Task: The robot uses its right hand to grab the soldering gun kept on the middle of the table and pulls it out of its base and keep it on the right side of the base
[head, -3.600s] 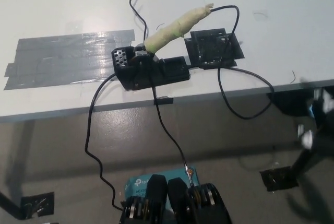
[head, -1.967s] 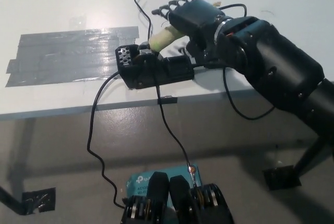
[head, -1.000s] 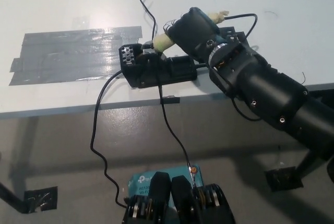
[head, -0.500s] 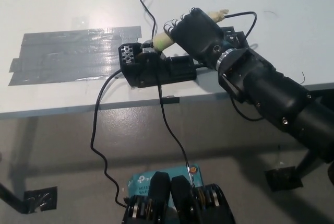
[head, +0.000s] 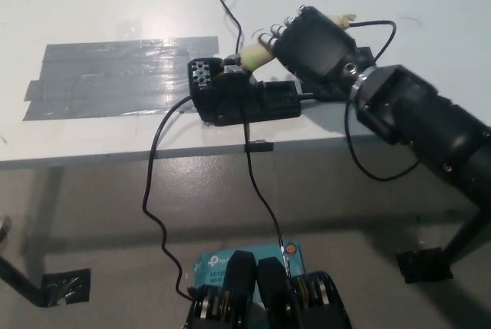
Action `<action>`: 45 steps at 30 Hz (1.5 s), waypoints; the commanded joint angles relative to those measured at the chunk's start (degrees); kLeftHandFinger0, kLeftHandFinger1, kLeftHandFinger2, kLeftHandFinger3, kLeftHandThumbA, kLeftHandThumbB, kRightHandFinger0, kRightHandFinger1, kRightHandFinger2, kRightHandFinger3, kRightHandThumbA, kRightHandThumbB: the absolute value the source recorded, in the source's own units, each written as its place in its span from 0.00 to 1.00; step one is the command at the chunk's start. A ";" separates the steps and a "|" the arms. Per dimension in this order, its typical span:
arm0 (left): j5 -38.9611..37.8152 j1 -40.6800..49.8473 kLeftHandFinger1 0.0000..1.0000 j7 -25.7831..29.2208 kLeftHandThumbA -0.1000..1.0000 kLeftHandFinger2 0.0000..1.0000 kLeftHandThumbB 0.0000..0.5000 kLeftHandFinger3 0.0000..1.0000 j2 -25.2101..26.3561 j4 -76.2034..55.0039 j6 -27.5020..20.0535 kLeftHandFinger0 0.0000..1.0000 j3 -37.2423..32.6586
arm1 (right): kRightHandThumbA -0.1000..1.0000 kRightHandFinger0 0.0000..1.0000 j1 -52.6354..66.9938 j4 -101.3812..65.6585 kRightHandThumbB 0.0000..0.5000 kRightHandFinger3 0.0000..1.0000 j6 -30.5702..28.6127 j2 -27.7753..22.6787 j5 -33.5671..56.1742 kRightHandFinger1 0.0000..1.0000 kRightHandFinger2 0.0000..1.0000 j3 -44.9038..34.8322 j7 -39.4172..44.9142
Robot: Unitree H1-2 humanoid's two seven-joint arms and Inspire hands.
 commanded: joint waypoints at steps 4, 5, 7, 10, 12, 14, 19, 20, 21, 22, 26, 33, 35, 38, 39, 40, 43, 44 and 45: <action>1.27 0.36 0.51 -1.19 0.65 0.65 0.54 0.83 1.50 -2.00 1.33 0.40 -0.52 | 0.00 0.00 -8.83 2.03 0.37 0.40 0.76 -8.58 -0.34 0.00 0.01 -7.90 -8.02; 1.33 0.32 0.51 -1.24 0.65 0.66 0.53 0.83 1.55 -1.93 1.31 0.41 -0.51 | 0.00 0.00 -8.82 2.36 0.37 0.39 0.31 -8.53 -0.45 0.00 0.01 -8.20 -8.37; 1.48 0.27 0.51 -1.21 0.65 0.67 0.52 0.85 1.58 -2.32 1.60 0.40 -0.43 | 0.00 0.00 -8.90 3.51 0.40 0.35 -1.48 -8.32 0.35 0.00 0.05 -9.11 -9.69; 1.71 0.00 0.52 -1.38 0.66 0.67 0.51 0.88 1.86 -2.10 1.49 0.40 -0.52 | 0.00 0.00 -8.70 3.98 0.38 0.35 -1.75 -8.36 0.26 0.00 0.00 -9.97 -9.88; 1.56 0.01 0.53 -1.42 0.65 0.67 0.52 0.88 1.68 -2.05 1.74 0.41 -0.38 | 0.00 0.00 -8.34 3.58 0.39 0.37 -2.05 -8.70 0.51 0.00 0.01 -10.42 -9.74; 1.29 0.11 0.52 -1.39 0.64 0.65 0.56 0.84 1.40 -2.06 1.74 0.41 -0.06 | 0.00 0.00 -8.29 4.08 0.39 0.35 -1.72 -8.94 -0.03 0.00 0.06 -10.45 -10.32; 1.86 0.10 0.51 -1.53 0.65 0.63 0.55 0.83 1.75 -2.14 1.74 0.43 0.00 | 0.00 0.00 -7.47 4.55 0.36 0.31 -1.58 -8.58 1.66 0.00 0.00 -12.31 -9.82; 1.92 0.06 0.51 -1.58 0.65 0.63 0.55 0.83 1.79 -2.02 1.74 0.42 -0.04 | 0.00 0.00 -6.89 4.02 0.24 0.29 -0.97 -8.51 2.29 0.00 0.00 -12.88 -7.44; 1.91 -0.03 0.51 -1.57 0.65 0.64 0.56 0.84 1.64 -1.82 1.74 0.42 -0.06 | 0.00 0.00 -6.25 3.27 0.19 0.21 -0.31 -8.43 2.77 0.00 0.00 -13.53 -5.84; 1.84 -0.07 0.51 -1.60 0.65 0.64 0.57 0.84 1.62 -1.77 1.73 0.42 0.02 | 0.00 0.00 -5.77 3.10 0.25 0.13 0.05 -8.14 3.38 0.00 0.00 -14.11 -4.50; 1.67 0.03 0.51 -1.71 0.64 0.62 0.56 0.81 1.43 -1.94 1.74 0.41 0.18 | 0.04 0.00 -1.92 0.93 0.20 0.24 1.36 -5.91 9.70 0.00 0.18 -18.70 7.85; 2.23 -0.05 0.51 -1.73 0.65 0.63 0.54 0.82 1.60 -2.10 1.74 0.41 -0.14 | 0.16 0.00 5.70 -3.49 0.01 0.36 9.16 -1.59 10.38 0.13 0.34 -20.50 17.69; 2.30 0.01 0.51 -1.74 0.64 0.63 0.53 0.82 1.63 -2.45 1.75 0.41 -0.05 | 0.06 0.00 7.44 -3.82 0.00 0.46 10.00 0.19 11.33 0.12 0.34 -20.49 21.07; 2.11 -0.15 0.51 -1.79 0.63 0.65 0.53 0.84 1.50 -2.19 1.74 0.40 0.08 | 0.09 0.00 8.56 -3.99 0.04 0.60 10.66 2.40 11.93 0.13 0.38 -20.32 24.26; 2.11 -0.14 0.51 -1.79 0.63 0.64 0.52 0.83 1.51 -2.22 1.75 0.40 0.08 | 0.20 0.00 8.79 -4.02 0.11 0.53 10.58 2.89 11.92 0.14 0.39 -20.21 24.53; 1.97 -0.70 0.51 -2.04 0.63 0.63 0.51 0.83 1.41 -2.17 1.75 0.40 -0.12 | 0.11 0.00 9.29 -4.55 0.01 0.51 10.75 3.10 12.71 0.12 0.39 -20.57 25.76; 2.07 -0.63 0.51 -1.98 0.63 0.62 0.50 0.80 1.50 -2.41 1.75 0.39 -0.06 | 0.00 0.00 9.38 -5.50 0.00 0.57 10.99 5.04 14.56 0.18 0.47 -20.56 30.52; 2.17 -0.62 0.51 -1.95 0.63 0.63 0.51 0.80 1.51 -2.42 1.75 0.40 -0.05 | 0.00 0.06 9.52 -6.12 0.00 0.63 11.12 5.26 15.33 0.26 0.56 -20.86 31.86; 2.22 -0.61 0.51 -1.96 0.63 0.63 0.51 0.80 1.50 -2.43 1.75 0.41 -0.07 | 0.00 0.01 9.68 -6.54 0.00 0.64 11.25 5.23 15.63 0.26 0.55 -20.98 32.43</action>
